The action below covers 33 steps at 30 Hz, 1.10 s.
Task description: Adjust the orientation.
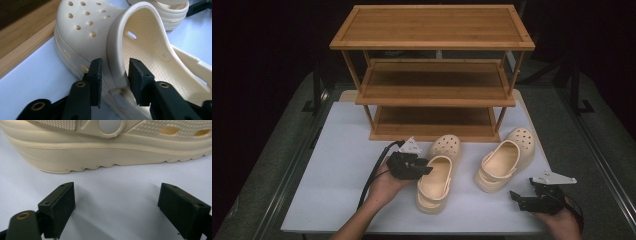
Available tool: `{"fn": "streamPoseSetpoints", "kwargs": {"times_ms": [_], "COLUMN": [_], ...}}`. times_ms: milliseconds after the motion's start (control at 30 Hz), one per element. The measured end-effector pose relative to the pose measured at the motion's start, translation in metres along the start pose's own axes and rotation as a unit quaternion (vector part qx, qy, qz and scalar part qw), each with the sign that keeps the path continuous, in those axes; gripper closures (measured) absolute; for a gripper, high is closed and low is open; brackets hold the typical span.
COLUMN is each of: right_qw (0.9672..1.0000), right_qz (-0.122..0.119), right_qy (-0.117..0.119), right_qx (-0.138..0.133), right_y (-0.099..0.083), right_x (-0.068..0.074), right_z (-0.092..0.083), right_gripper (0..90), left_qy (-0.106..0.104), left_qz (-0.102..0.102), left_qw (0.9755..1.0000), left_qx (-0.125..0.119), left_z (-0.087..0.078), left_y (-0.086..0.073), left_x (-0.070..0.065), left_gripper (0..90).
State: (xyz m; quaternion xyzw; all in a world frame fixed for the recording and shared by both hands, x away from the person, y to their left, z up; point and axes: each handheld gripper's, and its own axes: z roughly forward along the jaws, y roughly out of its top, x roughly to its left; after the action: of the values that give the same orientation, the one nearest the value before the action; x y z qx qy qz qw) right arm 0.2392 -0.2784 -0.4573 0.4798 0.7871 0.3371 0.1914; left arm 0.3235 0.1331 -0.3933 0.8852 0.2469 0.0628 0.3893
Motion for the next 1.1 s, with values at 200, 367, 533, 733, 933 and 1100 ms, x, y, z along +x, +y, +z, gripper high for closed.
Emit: {"fn": "streamPoseSetpoints", "kwargs": {"times_ms": [200, 367, 533, 733, 933, 1100], "right_qw": [1.0, 1.0, 1.0, 1.0, 1.0, 1.0], "right_qz": [0.0, 0.001, 0.001, 0.001, 0.001, 0.001], "right_qy": [0.0, 0.0, 0.001, 0.001, 0.001, 0.0], "right_qx": [0.0, 0.0, 0.0, 0.0, 0.0, 0.0], "right_y": [0.0, 0.0, 0.0, 0.0, 0.0, 0.0], "right_x": [0.0, 0.0, 0.0, 0.0, 0.0, 0.0], "right_z": [0.0, 0.0, 0.0, 0.0, 0.0, 0.0], "right_gripper": [13.7, 13.7, 13.7, 13.7, 13.7, 13.8], "left_qy": [0.016, 0.025, 0.051, 0.056, 0.05, 0.055], "left_qz": [0.003, 0.006, 0.02, 0.018, 0.017, 0.003], "left_qw": [0.9999, 0.9997, 0.9985, 0.9982, 0.9985, 0.9981], "left_qx": [-0.004, 0.0, -0.003, -0.008, -0.015, -0.029], "left_z": [-0.006, -0.008, -0.012, -0.017, -0.029, -0.045], "left_y": [0.001, 0.002, 0.002, 0.002, 0.001, -0.009], "left_x": [0.0, -0.001, 0.0, 0.003, 0.005, 0.009], "left_gripper": [77.4, 80.7, 83.6, 84.6, 85.1, 85.1]}}
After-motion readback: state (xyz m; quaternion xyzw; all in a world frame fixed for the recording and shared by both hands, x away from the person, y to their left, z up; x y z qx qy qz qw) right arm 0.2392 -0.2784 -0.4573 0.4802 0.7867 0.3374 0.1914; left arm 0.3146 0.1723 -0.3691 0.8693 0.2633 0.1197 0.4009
